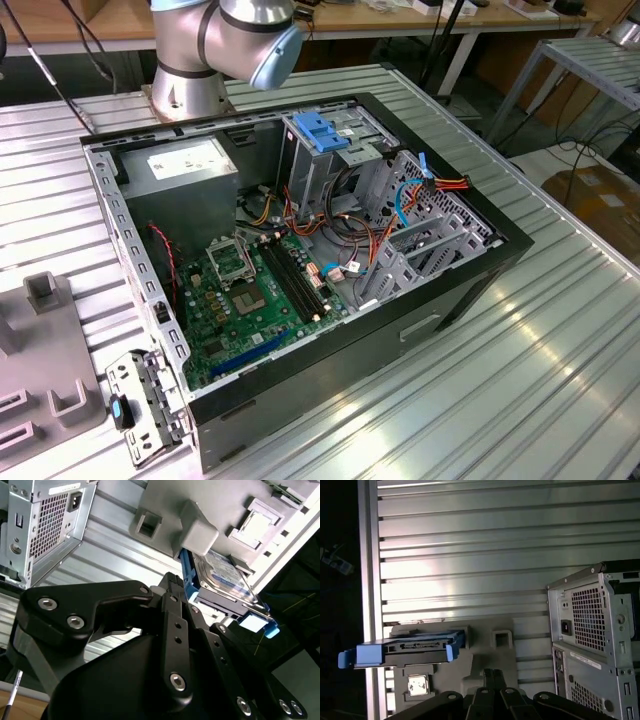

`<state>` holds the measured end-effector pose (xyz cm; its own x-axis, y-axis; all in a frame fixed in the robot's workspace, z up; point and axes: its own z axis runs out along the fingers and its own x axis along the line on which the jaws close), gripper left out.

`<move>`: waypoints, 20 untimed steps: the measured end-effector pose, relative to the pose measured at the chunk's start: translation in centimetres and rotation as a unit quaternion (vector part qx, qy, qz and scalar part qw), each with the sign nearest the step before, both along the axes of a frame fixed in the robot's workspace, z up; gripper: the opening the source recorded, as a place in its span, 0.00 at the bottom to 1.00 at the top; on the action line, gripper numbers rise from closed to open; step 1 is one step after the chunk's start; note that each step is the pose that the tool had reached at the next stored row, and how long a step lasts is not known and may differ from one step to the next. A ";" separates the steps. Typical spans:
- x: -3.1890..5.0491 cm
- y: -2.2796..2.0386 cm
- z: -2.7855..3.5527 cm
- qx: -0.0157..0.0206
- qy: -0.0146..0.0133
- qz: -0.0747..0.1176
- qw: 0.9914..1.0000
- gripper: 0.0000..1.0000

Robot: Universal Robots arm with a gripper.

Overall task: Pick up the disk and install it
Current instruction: 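Reach for the disk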

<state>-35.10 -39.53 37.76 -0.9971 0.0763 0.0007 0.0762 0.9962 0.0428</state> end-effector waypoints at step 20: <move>-2.19 0.23 0.00 0.000 0.000 0.000 1.000 0.11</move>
